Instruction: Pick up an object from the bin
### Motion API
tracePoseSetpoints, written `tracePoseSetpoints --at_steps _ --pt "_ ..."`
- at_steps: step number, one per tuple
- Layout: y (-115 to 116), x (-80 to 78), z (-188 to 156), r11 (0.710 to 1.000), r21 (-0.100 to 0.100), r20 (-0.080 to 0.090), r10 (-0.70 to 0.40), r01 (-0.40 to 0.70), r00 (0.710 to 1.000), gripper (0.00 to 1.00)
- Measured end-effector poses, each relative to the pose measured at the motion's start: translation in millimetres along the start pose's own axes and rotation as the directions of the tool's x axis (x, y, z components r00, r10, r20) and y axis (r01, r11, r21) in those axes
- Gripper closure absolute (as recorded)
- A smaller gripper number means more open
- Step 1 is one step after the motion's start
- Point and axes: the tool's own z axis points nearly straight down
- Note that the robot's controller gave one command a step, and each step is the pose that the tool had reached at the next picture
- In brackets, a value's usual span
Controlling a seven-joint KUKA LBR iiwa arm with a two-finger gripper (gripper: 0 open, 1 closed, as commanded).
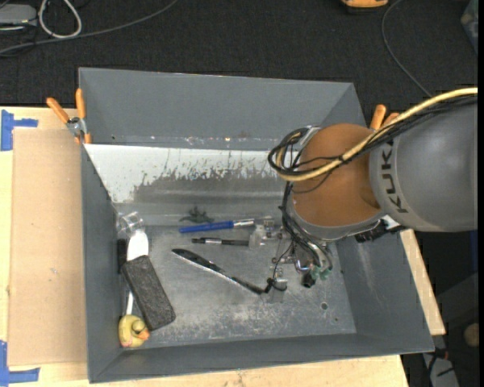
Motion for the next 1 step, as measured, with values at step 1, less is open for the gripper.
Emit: tracePoseSetpoints --at_steps 1 --pt "-0.2 -1.9 -3.3 1.0 0.0 0.007 0.001 -0.001 1.0 0.0"
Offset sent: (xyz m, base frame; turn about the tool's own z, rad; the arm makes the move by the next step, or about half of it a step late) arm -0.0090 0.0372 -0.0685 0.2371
